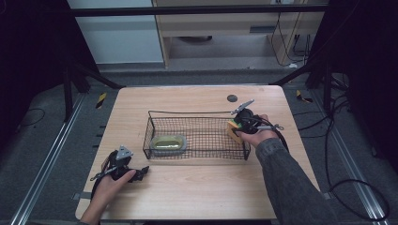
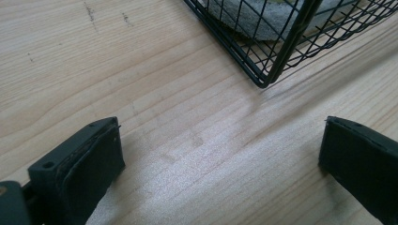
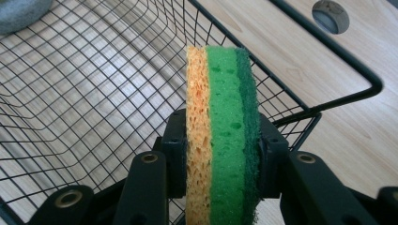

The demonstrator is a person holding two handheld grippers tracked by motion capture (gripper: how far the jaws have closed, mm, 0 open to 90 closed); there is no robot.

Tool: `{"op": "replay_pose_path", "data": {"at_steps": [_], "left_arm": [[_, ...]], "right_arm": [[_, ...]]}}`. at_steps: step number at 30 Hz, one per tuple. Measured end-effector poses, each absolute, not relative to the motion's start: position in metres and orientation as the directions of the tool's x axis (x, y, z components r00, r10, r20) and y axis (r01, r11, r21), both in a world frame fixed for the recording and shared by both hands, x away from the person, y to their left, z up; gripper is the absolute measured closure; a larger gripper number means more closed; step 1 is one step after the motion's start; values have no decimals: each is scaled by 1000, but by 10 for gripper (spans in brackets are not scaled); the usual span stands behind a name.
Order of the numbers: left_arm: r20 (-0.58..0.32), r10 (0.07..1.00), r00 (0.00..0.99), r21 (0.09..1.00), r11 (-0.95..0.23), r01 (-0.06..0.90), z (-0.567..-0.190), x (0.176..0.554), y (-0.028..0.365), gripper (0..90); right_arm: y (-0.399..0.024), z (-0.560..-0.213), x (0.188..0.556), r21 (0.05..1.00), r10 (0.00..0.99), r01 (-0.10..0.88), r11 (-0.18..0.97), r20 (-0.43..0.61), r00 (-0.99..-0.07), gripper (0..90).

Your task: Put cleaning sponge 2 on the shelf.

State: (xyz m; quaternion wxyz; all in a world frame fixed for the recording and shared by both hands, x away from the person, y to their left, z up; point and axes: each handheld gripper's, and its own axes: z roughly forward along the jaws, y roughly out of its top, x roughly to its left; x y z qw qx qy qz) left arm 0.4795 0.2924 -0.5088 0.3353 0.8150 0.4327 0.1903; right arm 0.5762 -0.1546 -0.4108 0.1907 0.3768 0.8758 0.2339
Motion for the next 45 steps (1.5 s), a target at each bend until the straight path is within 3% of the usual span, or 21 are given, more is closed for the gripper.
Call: {"op": "replay_pose_path", "data": {"at_steps": [10, 45], "left_arm": [[20, 832, 554, 711, -401, 577, -509, 480, 292, 0], [21, 832, 554, 711, -402, 577, -509, 480, 292, 0]], "right_arm": [[-150, -419, 578, 545, 750, 573, 612, -173, -638, 635], [-123, -408, 560, 530, 715, 573, 625, -94, -693, 429]]}}
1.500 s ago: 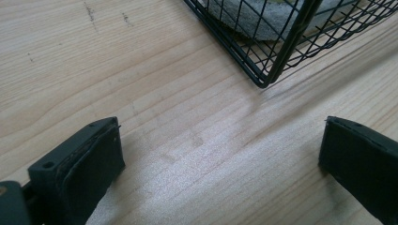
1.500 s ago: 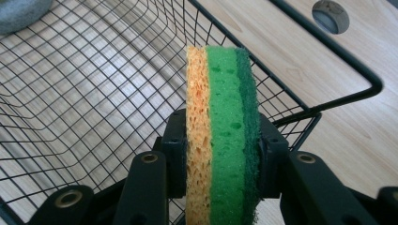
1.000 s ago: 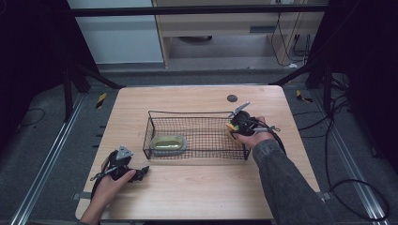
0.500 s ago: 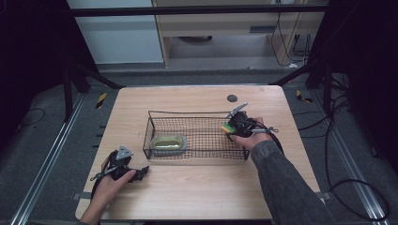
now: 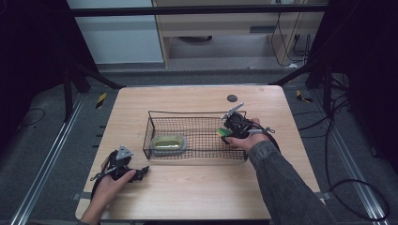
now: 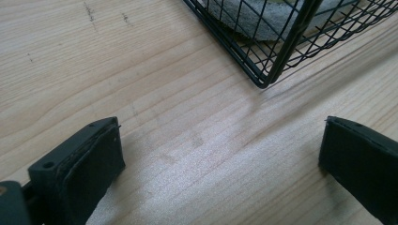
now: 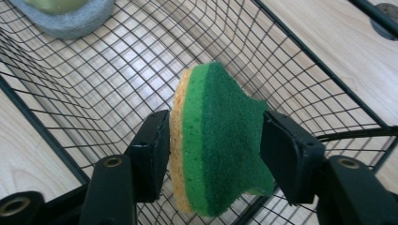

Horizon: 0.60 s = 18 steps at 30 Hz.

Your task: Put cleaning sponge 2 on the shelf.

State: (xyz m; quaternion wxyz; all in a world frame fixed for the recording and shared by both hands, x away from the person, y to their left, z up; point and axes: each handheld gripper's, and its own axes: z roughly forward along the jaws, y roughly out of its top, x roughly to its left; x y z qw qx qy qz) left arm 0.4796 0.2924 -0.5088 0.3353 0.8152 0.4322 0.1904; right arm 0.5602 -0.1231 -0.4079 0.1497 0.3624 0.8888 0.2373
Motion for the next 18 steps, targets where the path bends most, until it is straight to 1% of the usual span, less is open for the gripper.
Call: {"op": "replay_pose_path", "data": {"at_steps": [2, 6, 12, 15, 18], "left_arm": [[20, 832, 554, 711, -401, 577, -509, 480, 292, 0], [20, 832, 554, 711, -401, 577, -509, 480, 292, 0], [20, 832, 554, 711, -401, 577, -509, 480, 292, 0], [21, 832, 554, 711, -402, 577, -509, 480, 292, 0], [21, 832, 554, 711, -402, 577, -509, 480, 292, 0]], "right_arm": [[-121, -408, 560, 530, 716, 578, 620, -83, -693, 406], [-119, -407, 561, 542, 715, 579, 609, -58, -697, 388], [-118, -400, 557, 571, 717, 563, 597, -65, -694, 347], [-125, -394, 551, 607, 731, 549, 575, -79, -678, 309], [-134, -390, 546, 627, 747, 541, 561, -101, -658, 251]]}}
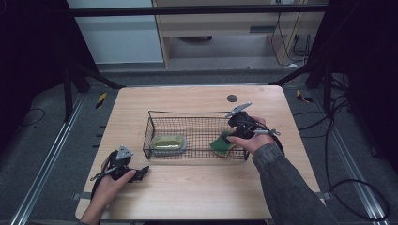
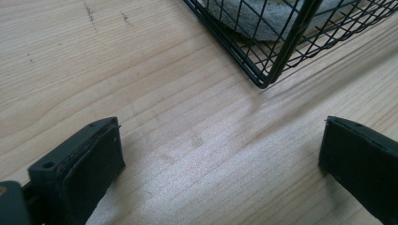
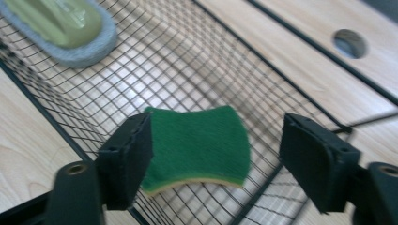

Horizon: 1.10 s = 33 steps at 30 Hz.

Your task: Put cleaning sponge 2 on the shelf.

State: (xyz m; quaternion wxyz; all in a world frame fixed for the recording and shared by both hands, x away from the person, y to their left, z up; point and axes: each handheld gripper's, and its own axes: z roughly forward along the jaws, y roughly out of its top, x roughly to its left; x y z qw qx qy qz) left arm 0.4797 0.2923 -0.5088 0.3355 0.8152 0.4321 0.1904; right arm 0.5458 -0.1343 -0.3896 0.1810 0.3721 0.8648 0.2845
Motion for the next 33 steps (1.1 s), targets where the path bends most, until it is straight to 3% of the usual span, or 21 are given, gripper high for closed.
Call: {"op": "replay_pose_path", "data": {"at_steps": [4, 10, 25, 33], "left_arm": [[20, 832, 554, 711, -402, 577, -509, 480, 292, 0], [20, 832, 554, 711, -402, 577, -509, 480, 292, 0], [18, 833, 553, 711, -400, 579, -509, 480, 292, 0], [18, 833, 553, 711, -400, 579, -509, 480, 292, 0]], "right_arm": [[-152, -387, 539, 655, 784, 546, 523, -119, -609, 145], [-180, -384, 532, 699, 836, 557, 449, -109, -537, 73], [-227, -393, 509, 733, 879, 572, 369, -76, -470, 94], [-241, -403, 496, 741, 875, 560, 370, -77, -478, 82]]}}
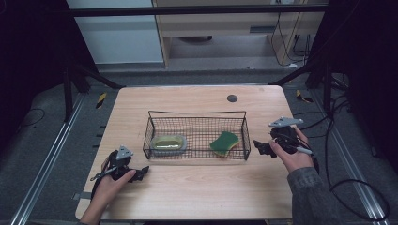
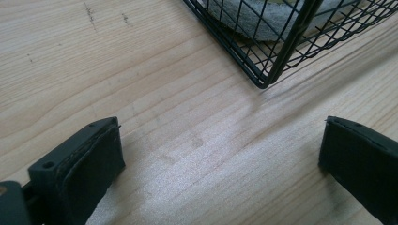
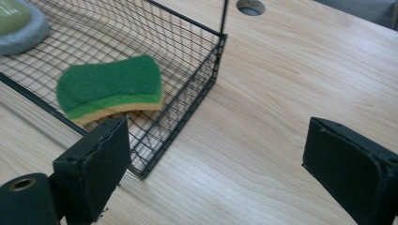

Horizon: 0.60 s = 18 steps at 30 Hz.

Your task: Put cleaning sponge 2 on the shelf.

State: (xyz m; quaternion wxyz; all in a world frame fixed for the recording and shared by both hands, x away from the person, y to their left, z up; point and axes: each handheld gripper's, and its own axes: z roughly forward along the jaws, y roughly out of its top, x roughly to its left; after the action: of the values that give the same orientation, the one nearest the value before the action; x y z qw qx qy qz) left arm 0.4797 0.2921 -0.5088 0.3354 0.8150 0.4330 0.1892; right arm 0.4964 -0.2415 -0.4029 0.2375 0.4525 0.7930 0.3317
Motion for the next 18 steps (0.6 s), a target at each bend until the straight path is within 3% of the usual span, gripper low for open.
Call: {"op": "replay_pose_path", "data": {"at_steps": [18], "left_arm": [[18, 833, 553, 711, -400, 579, -509, 480, 292, 0]], "right_arm": [[-269, -443, 486, 723, 903, 601, 340, -73, -423, 101]]}}
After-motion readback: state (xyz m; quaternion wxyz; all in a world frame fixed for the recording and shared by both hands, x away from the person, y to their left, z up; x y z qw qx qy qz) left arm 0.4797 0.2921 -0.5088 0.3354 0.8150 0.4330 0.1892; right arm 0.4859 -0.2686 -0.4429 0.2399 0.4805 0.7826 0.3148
